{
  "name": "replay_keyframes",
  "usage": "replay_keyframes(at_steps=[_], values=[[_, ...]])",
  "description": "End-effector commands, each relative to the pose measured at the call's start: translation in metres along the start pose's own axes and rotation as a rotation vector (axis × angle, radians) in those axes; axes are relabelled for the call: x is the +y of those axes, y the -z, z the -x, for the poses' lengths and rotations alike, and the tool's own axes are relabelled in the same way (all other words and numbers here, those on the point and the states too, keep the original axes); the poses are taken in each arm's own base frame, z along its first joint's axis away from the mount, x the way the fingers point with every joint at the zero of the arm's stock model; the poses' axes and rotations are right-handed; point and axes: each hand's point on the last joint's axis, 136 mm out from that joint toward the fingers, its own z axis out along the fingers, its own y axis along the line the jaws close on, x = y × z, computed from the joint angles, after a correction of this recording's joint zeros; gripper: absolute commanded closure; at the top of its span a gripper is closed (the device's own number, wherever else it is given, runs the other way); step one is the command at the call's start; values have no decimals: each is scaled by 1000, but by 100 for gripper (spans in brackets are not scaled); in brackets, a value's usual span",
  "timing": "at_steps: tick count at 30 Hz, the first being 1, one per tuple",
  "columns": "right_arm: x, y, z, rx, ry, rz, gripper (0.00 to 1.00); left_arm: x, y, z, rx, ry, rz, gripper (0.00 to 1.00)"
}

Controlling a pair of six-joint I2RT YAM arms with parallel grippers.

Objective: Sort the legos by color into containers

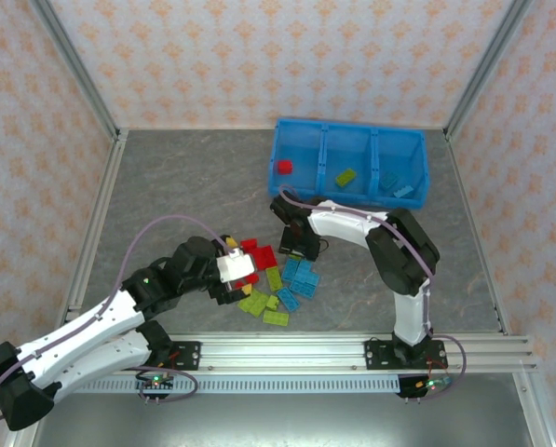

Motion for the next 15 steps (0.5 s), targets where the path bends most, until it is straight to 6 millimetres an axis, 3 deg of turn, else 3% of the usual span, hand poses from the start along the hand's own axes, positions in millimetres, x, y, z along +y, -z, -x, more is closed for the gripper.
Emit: replay_keyframes(at_steps=[1,7,12,15], values=[[-9,6,7,-51,-18,-47,58,6,-2,7,-57,-11,20,0],[-18,39,15,-138,-30,-51,77,18,-3,9,-70,18,52,0],[-35,99,35,-281,-58,-19,81,25,-1,14,-93,42,75,0],[-53,146,64,-393,-101,16,82,30,0,14,-95,49,91,0]])
